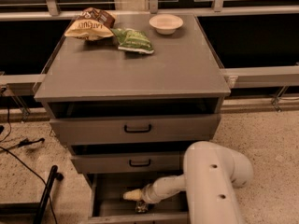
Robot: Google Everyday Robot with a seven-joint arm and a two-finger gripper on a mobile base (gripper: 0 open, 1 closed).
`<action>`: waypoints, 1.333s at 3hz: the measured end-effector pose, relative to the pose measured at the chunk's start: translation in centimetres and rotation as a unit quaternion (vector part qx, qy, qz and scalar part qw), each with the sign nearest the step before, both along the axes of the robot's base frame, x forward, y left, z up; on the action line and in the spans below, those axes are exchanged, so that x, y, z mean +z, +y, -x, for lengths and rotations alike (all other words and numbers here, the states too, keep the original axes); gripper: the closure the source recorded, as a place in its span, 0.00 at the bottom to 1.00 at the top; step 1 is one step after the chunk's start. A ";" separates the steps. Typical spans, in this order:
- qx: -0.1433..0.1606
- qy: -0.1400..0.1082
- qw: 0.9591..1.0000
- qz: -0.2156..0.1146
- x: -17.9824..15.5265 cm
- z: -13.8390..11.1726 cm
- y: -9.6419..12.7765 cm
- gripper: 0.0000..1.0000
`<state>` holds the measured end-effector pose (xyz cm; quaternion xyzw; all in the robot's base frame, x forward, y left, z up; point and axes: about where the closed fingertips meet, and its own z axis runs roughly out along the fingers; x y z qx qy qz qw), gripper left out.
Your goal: Pick 7up can from bottom drawer and place on counter
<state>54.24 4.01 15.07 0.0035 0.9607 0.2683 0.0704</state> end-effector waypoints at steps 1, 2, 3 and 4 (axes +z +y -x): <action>0.003 0.002 1.000 0.022 -1.3 -0.3 -0.1 0.00; 0.006 0.009 0.999 0.038 -2.5 -0.3 -0.1 0.00; 0.007 0.010 0.999 0.040 -2.7 -0.3 0.0 0.15; 0.007 0.010 0.999 0.040 -2.7 -0.3 0.0 0.38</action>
Offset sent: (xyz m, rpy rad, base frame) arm 0.0053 -0.0015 -0.0391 -0.1151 0.0304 0.0155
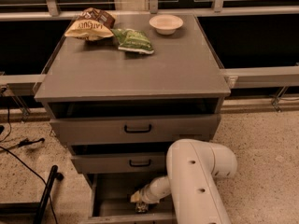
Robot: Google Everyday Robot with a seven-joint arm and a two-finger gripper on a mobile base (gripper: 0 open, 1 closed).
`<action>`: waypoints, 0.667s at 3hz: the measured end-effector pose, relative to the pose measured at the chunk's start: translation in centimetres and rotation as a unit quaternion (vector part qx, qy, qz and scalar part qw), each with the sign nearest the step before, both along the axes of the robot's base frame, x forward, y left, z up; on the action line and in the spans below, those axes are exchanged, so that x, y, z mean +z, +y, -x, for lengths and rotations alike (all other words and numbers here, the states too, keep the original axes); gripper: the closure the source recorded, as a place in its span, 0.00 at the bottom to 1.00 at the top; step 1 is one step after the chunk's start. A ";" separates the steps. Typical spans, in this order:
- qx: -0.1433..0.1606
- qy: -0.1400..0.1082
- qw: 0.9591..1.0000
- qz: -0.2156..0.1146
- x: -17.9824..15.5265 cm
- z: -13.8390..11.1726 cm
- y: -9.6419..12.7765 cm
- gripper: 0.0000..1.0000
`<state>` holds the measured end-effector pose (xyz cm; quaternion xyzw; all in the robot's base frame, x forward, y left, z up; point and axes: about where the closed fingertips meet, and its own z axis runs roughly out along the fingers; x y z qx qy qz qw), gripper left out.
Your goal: Pick 7up can from bottom drawer and place on counter
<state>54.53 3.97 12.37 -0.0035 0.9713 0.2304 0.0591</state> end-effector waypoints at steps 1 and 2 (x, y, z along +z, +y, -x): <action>0.000 0.000 1.000 0.000 0.0 0.0 0.0 0.62; 0.000 0.000 1.000 0.000 0.0 0.0 0.0 0.85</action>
Offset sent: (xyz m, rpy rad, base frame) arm 0.0000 0.0000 0.0000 0.0000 0.0000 0.0000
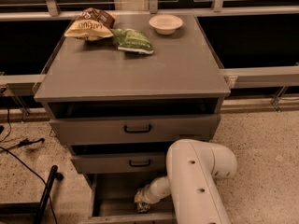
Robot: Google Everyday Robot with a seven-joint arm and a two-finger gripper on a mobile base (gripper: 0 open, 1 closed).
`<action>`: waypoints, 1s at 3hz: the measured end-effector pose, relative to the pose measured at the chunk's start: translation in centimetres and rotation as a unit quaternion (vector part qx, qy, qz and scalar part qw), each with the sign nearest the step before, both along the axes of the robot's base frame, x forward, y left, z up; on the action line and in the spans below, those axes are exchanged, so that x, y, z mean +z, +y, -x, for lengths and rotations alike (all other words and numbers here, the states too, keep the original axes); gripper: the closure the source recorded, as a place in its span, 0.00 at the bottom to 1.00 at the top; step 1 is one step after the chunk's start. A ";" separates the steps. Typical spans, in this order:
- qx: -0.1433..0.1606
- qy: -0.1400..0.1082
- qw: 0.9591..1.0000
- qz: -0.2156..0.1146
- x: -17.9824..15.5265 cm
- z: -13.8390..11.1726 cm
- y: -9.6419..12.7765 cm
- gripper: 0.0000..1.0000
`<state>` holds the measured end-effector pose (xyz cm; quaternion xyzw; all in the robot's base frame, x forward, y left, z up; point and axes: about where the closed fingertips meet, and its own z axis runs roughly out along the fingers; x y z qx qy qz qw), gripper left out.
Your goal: Pick 7up can from bottom drawer and place on counter
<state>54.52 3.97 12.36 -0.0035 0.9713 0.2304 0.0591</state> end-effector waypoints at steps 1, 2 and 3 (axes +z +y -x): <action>0.001 0.001 1.000 0.000 -0.1 0.1 0.1 1.00; 0.001 0.001 1.000 0.000 -0.1 0.1 0.1 1.00; 0.000 0.000 1.000 0.000 0.1 0.1 0.1 1.00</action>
Offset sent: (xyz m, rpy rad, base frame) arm 0.0000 0.0000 0.0000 0.0000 0.0000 0.0000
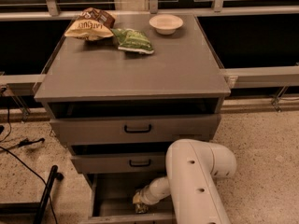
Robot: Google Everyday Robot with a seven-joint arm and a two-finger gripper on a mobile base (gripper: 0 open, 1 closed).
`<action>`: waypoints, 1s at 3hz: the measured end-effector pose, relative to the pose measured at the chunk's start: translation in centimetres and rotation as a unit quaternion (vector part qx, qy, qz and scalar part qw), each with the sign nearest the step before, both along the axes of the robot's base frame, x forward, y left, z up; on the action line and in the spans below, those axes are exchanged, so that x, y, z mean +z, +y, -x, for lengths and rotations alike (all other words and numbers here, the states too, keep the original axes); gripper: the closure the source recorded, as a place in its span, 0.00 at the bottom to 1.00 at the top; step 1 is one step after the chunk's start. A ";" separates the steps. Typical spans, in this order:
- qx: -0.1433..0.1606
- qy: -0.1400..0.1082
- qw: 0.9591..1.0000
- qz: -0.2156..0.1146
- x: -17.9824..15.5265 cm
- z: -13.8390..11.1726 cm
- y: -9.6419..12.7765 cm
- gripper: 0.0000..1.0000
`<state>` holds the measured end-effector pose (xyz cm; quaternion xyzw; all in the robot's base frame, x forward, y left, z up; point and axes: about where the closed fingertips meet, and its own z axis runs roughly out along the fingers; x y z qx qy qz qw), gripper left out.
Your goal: Pick 7up can from bottom drawer and place on counter
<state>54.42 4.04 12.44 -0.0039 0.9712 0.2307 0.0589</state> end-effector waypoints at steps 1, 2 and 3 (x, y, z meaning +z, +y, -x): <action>-0.006 -0.019 1.000 -0.005 1.0 -0.1 -0.4 1.00; -0.014 -0.057 0.998 -0.010 3.3 0.7 -2.0 1.00; -0.026 -0.098 0.995 -0.019 5.6 1.8 -3.1 1.00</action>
Offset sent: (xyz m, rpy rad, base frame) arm -0.0066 -0.0274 0.0864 0.0882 -0.3282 -0.0969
